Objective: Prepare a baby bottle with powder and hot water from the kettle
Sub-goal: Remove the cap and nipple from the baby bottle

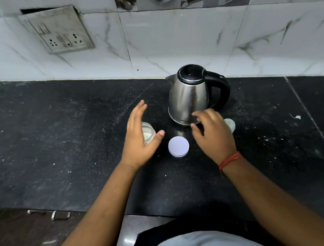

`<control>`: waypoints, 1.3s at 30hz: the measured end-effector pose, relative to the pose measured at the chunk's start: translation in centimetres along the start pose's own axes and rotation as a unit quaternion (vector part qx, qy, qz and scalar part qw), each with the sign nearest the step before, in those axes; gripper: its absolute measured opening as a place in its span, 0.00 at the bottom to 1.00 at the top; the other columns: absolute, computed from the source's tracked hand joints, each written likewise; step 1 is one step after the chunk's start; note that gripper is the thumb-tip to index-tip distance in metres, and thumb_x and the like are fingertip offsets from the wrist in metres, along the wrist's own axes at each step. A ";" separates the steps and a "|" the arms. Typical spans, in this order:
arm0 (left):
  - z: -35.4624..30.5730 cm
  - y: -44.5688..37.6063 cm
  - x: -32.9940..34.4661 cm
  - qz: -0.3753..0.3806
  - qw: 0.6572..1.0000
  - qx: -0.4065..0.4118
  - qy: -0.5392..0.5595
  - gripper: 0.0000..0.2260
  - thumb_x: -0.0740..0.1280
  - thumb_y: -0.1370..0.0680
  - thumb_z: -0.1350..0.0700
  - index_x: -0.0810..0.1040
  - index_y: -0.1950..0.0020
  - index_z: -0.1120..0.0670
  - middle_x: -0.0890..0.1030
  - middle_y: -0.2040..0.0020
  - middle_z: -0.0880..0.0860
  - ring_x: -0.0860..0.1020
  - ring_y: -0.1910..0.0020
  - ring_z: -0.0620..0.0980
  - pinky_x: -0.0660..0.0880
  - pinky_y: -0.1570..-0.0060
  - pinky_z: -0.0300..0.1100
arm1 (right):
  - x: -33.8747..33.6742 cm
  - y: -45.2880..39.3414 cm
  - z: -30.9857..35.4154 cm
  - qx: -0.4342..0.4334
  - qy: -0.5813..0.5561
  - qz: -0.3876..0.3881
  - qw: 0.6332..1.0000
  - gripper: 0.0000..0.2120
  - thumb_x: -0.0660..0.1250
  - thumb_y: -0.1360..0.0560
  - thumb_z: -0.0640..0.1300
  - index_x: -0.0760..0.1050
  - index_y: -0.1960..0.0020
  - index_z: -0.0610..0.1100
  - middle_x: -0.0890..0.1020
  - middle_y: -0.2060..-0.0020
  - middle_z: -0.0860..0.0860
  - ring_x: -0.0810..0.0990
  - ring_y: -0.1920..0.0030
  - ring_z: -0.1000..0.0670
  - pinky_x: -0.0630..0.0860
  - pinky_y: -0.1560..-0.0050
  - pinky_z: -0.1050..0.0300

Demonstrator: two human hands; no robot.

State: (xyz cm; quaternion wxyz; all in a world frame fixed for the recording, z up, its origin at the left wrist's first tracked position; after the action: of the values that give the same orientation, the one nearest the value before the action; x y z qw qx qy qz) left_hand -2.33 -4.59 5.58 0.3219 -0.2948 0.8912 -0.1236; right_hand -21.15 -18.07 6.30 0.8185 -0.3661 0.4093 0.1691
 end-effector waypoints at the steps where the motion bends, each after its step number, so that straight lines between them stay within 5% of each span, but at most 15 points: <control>1: -0.5 -0.4 0.8 0.015 1.000 0.009 0.001 0.35 0.70 0.24 0.45 0.63 0.21 0.57 0.63 0.19 0.53 0.61 0.20 0.49 0.59 0.21 0.44 | -0.9 -0.2 -0.4 0.002 0.003 -0.019 1.000 0.13 0.69 0.24 0.43 0.79 0.41 0.42 0.79 0.52 0.47 0.78 0.51 0.44 0.76 0.50 0.49; 8: -2.1 -1.3 7.3 0.142 0.989 0.009 0.035 0.32 0.72 0.23 0.50 0.64 0.21 0.53 0.68 0.23 0.50 0.67 0.23 0.46 0.66 0.24 0.51 | -4.1 0.5 -5.4 0.094 -0.001 -0.052 0.994 0.16 0.69 0.23 0.49 0.77 0.39 0.43 0.78 0.47 0.47 0.76 0.46 0.46 0.77 0.45 0.45; 12: -2.6 -0.8 11.4 0.264 0.964 -0.034 0.019 0.30 0.72 0.22 0.51 0.66 0.22 0.53 0.72 0.26 0.51 0.73 0.29 0.45 0.71 0.29 0.48 | -3.3 1.8 -7.7 0.215 -0.077 0.022 0.973 0.28 0.74 0.29 0.57 0.73 0.34 0.46 0.76 0.41 0.49 0.76 0.42 0.49 0.76 0.41 0.47; 16: -2.5 -0.1 14.2 0.296 0.952 -0.073 -0.005 0.30 0.72 0.21 0.52 0.64 0.21 0.53 0.70 0.24 0.50 0.71 0.27 0.46 0.64 0.39 0.20 | -1.4 3.1 -9.3 0.276 -0.113 0.120 0.947 0.31 0.76 0.32 0.59 0.71 0.34 0.52 0.74 0.39 0.53 0.74 0.39 0.50 0.75 0.39 0.48; 19: -2.1 0.1 15.1 0.294 0.951 -0.097 -0.015 0.31 0.72 0.20 0.54 0.64 0.21 0.55 0.69 0.23 0.51 0.70 0.26 0.46 0.59 0.45 0.13 | -0.7 3.7 -10.1 0.291 -0.134 0.124 0.939 0.27 0.77 0.32 0.53 0.73 0.36 0.51 0.76 0.41 0.53 0.76 0.41 0.50 0.76 0.40 0.48; 25: -1.6 0.2 15.4 0.283 0.953 -0.109 -0.016 0.32 0.74 0.22 0.53 0.64 0.21 0.56 0.71 0.24 0.50 0.71 0.27 0.46 0.61 0.38 0.18 | -0.7 3.9 -9.9 0.291 -0.161 0.107 0.937 0.22 0.77 0.32 0.50 0.76 0.41 0.51 0.77 0.45 0.55 0.78 0.45 0.53 0.76 0.45 0.53; 28: -1.6 0.3 15.2 0.286 0.952 -0.110 0.007 0.33 0.75 0.24 0.49 0.65 0.23 0.53 0.74 0.27 0.50 0.74 0.29 0.46 0.70 0.29 0.39 | -0.4 3.5 -9.0 0.286 -0.211 0.111 0.928 0.21 0.78 0.33 0.52 0.77 0.43 0.53 0.81 0.48 0.56 0.80 0.48 0.55 0.79 0.45 0.52; 35: -2.0 0.6 13.6 0.262 0.958 -0.118 0.026 0.29 0.73 0.22 0.48 0.66 0.25 0.49 0.81 0.39 0.44 0.80 0.44 0.40 0.76 0.44 0.38 | 0.3 2.7 -5.9 0.290 -0.349 0.148 0.879 0.21 0.79 0.30 0.50 0.77 0.40 0.52 0.85 0.50 0.55 0.84 0.49 0.57 0.81 0.50 0.61; 39: -1.9 0.5 12.4 0.257 0.962 -0.088 -0.005 0.28 0.71 0.24 0.44 0.67 0.26 0.47 0.80 0.39 0.45 0.80 0.44 0.44 0.78 0.42 0.47 | -0.9 1.4 -5.3 0.261 -0.297 0.122 0.910 0.13 0.73 0.26 0.56 0.76 0.46 0.51 0.84 0.56 0.55 0.82 0.57 0.58 0.75 0.59 0.67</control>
State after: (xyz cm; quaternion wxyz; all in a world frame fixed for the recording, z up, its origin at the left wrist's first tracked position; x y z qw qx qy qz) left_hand -11.46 -11.66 0.58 0.3203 -0.0833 0.9426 0.0437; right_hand -25.44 -20.98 4.29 0.9415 -0.0194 0.2188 0.2556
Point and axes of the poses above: each hand's wrist, its own y-axis away from the middle knuckle, its own x-axis out of the palm, z = x × y, the point moved 3 cm from there along -y, towards the middle knuckle
